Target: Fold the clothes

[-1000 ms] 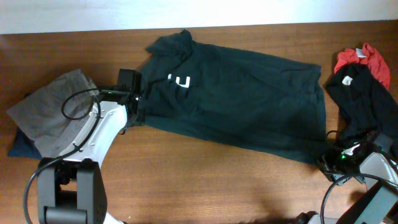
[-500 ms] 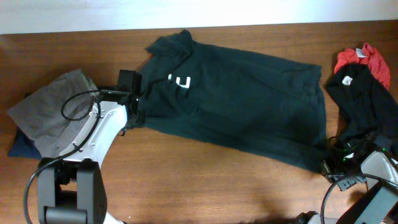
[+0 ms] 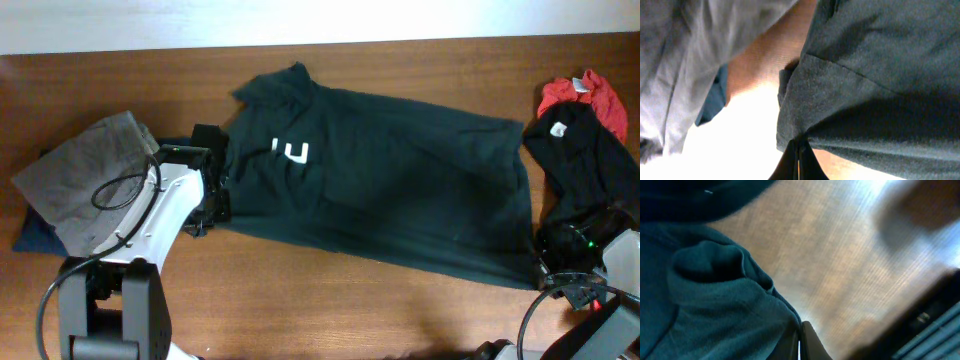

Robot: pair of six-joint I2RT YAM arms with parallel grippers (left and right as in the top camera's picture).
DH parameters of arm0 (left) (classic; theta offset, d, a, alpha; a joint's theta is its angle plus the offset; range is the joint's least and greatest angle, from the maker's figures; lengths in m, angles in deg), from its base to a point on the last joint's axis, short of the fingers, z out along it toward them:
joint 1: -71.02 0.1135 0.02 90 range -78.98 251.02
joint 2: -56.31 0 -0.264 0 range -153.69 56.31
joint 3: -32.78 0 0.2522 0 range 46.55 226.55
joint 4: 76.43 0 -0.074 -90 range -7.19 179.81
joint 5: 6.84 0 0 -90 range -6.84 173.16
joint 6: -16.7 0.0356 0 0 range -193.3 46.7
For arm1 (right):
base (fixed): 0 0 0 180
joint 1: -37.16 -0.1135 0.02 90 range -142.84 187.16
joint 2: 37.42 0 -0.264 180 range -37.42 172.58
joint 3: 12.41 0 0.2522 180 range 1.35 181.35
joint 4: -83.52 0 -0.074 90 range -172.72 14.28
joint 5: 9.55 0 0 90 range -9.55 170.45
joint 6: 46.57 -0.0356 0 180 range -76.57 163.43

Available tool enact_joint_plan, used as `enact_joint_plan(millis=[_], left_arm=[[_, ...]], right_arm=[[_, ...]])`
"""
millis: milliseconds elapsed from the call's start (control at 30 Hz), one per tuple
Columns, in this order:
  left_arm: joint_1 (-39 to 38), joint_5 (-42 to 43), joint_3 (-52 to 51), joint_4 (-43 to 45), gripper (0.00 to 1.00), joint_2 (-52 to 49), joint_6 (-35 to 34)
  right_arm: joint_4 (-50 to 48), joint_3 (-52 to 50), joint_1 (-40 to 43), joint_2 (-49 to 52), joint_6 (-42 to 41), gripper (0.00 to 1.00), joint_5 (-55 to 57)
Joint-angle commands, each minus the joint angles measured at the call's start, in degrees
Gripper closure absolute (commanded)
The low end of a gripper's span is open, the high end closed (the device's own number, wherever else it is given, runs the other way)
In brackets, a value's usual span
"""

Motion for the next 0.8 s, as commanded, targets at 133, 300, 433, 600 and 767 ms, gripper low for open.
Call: enact_joint_plan(millis=[133,300,433,600,767], left_arm=[[0.1,-0.7,0.5,-3.1,0.89,1.5,-3.3],[0.0,-0.7,1.1,-4.4,0.52,2.3,-3.3],[0.0,-0.7,4.5,-5.2,0.38,3.3,-3.1],[0.0,8.2,10.8,2.2,0.36,3.4,7.1],[-0.3,23.6,11.1,13.1,0.36,2.3,21.6]], right_arm=[[-1.0,1.6,0.6,-0.9,-1.0,0.94,5.1],[-0.3,4.3,0.6,-0.9,-0.9,0.48,3.9],[0.0,7.4,0.6,-0.9,-0.4,0.4,-0.2],[-2.8,11.2,0.2,-0.9,8.8,0.4,-16.9],[-5.2,12.2,-3.7,-0.9,13.1,0.37,-25.2]])
